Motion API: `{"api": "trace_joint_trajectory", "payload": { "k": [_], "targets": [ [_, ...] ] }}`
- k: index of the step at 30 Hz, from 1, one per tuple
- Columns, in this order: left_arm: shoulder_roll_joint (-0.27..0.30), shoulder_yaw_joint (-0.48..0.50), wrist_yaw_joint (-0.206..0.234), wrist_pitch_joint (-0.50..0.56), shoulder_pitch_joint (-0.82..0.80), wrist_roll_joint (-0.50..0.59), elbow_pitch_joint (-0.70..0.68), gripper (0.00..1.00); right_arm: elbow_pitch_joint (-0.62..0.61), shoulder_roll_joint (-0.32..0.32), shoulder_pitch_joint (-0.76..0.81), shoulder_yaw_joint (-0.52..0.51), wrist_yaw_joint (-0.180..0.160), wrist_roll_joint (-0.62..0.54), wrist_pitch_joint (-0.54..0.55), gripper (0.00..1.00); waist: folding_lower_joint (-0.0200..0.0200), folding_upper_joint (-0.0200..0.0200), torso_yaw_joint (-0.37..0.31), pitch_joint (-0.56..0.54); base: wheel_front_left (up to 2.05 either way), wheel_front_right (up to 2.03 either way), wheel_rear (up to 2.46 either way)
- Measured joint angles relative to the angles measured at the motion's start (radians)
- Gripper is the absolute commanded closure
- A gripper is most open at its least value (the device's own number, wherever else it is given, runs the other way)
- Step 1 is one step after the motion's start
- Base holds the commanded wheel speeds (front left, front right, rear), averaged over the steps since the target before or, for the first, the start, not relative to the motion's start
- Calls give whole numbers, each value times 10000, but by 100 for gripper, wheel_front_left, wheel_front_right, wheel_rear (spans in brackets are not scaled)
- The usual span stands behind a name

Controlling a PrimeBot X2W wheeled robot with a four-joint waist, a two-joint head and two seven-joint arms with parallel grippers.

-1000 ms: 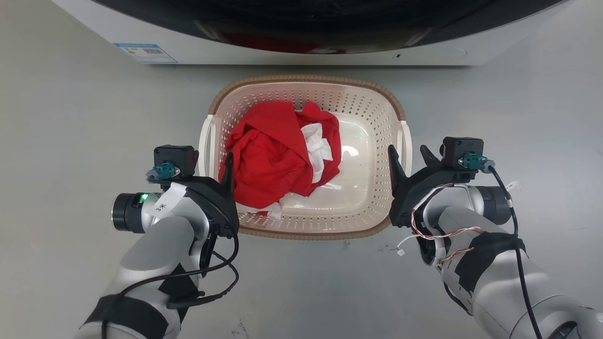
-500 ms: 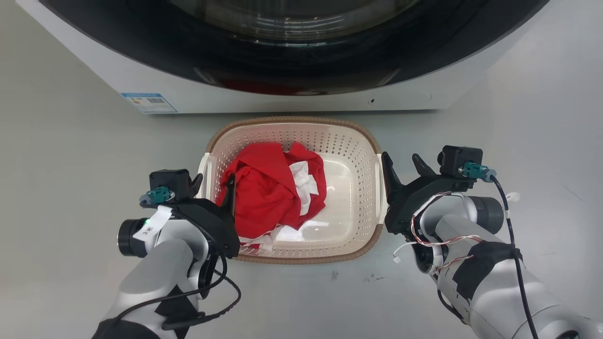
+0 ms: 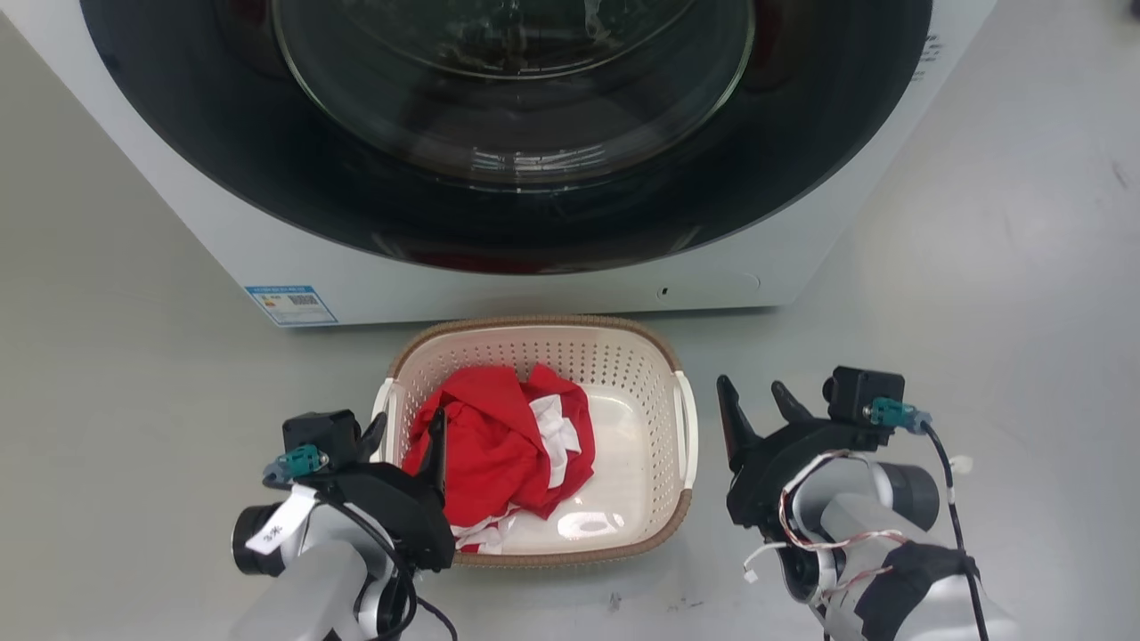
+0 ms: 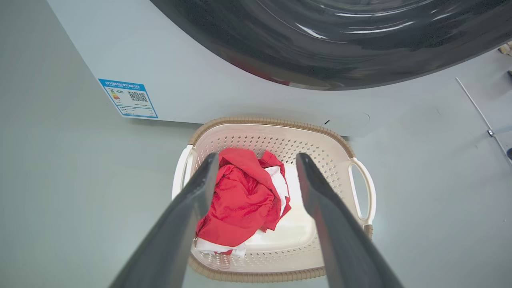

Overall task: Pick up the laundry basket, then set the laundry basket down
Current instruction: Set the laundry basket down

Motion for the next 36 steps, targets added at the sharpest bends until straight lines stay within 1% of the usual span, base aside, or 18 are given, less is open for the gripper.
{"api": "trace_joint_trajectory", "payload": {
  "k": [6, 8, 11, 15, 20, 25, 32, 36],
  "targets": [
    [71, 309, 140, 0, 989, 347, -836, 0, -439, -75, 1051, -408, 29, -412, 0, 0, 0, 0, -92, -849, 0, 0, 0],
    [196, 437, 171, 0, 1362, 558, -1110, 0, -671, -84, 1356, -525, 29, -541, 2, 0, -1, 1, -117, -1133, 0, 0, 0],
    [385, 667, 328, 0, 1934, 742, -1557, 0, -1034, -88, 1779, -813, 23, -803, 2, 0, -1, 0, -158, -1544, 0, 0, 0],
    [541, 945, 506, 0, 2743, 1070, -2203, 0, -1636, -144, 2308, -1141, -59, -1195, 0, 0, -1, 0, -228, -2063, 0, 0, 0],
    [610, 1237, 681, 0, 3686, 1429, -3120, 0, -2426, -493, 3099, -1542, -150, -1793, 0, 0, -1, 0, -328, -2622, 0, 0, 0],
    [725, 1582, 848, 0, 4451, 1925, -4163, 0, -3296, -922, 3972, -2069, -257, -2391, 0, 0, -1, -1, -385, -3028, 0, 0, 0],
    [817, 1960, 943, 0, 5738, 2518, -5630, 0, -4686, -1233, 5412, -2913, -385, -3183, 0, 0, -1, 0, -379, -3384, 0, 0, 0],
    [859, 2203, 1018, 0, 6231, 2767, -6439, 0, -5593, -1254, 5919, -3377, -403, -3684, 0, 0, 0, -1, -384, -3452, 0, 0, 0]
  ]
}}
